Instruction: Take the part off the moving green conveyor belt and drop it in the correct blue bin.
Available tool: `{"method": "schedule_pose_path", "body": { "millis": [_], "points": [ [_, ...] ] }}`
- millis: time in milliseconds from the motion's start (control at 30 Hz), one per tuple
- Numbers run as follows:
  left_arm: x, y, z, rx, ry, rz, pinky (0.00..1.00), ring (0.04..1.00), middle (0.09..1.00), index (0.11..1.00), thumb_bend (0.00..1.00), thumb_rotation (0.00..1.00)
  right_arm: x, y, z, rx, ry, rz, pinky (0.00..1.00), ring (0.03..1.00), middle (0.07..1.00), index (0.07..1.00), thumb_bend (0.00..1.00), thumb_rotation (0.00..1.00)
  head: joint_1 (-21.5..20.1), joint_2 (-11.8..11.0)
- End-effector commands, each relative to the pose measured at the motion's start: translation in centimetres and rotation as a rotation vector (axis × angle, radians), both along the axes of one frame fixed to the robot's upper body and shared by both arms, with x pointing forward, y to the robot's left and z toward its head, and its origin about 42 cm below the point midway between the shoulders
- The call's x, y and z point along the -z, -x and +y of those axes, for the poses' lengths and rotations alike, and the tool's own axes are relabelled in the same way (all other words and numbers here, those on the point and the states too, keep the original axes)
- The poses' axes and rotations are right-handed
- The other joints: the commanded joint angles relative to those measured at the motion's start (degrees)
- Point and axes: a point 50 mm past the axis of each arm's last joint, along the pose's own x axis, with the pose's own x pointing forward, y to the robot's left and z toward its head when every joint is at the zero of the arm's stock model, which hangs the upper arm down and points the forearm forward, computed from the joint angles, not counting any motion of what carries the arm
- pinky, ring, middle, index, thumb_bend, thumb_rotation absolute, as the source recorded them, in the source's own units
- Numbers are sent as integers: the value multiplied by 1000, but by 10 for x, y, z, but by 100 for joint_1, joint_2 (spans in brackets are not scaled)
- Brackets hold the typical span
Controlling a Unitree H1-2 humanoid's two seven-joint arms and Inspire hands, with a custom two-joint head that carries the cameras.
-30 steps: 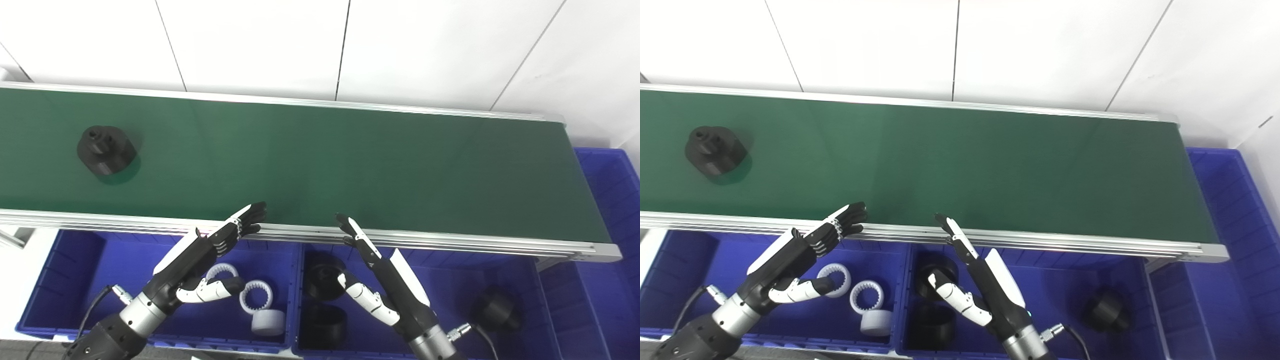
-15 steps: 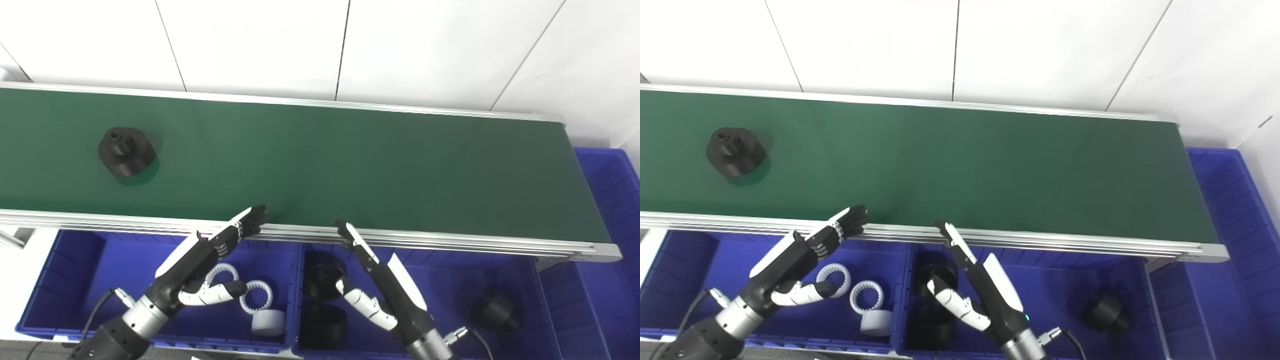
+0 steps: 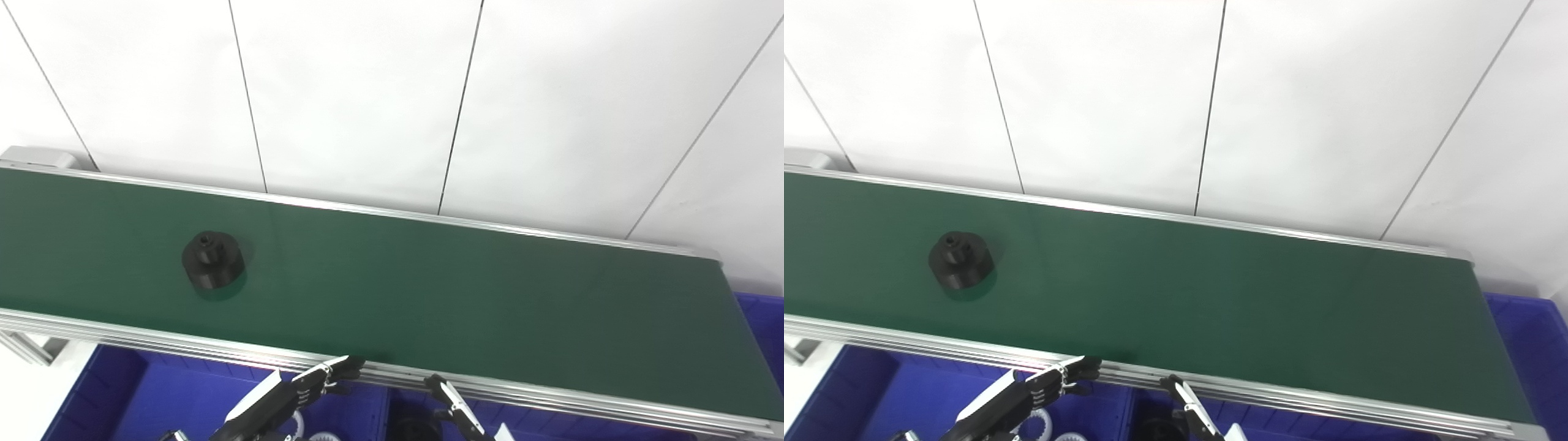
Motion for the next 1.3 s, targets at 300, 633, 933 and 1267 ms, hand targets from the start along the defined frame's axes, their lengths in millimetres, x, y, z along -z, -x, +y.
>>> {"method": "schedule_pose_path", "body": {
  "millis": [300,633,933,1267],
  "points": [
    [-16,-7,2,20,2,-89,847,914,937,913,561,485,-46,-36,5,62,-22,-243,782,879,926,902,504,533,-59,138],
    [-19,-17,-5,31,21,-111,830,899,933,913,544,457,-134,-125,17,146,1,-508,745,808,833,825,794,270,-41,161],
    [-25,-23,-8,36,23,-136,820,894,928,908,550,469,-184,-205,50,120,11,-553,764,803,817,806,918,223,9,135],
    [-29,-21,-10,48,33,-147,832,900,931,908,541,441,-174,-261,87,24,190,-546,769,834,826,823,956,285,25,162]
  ]
}}
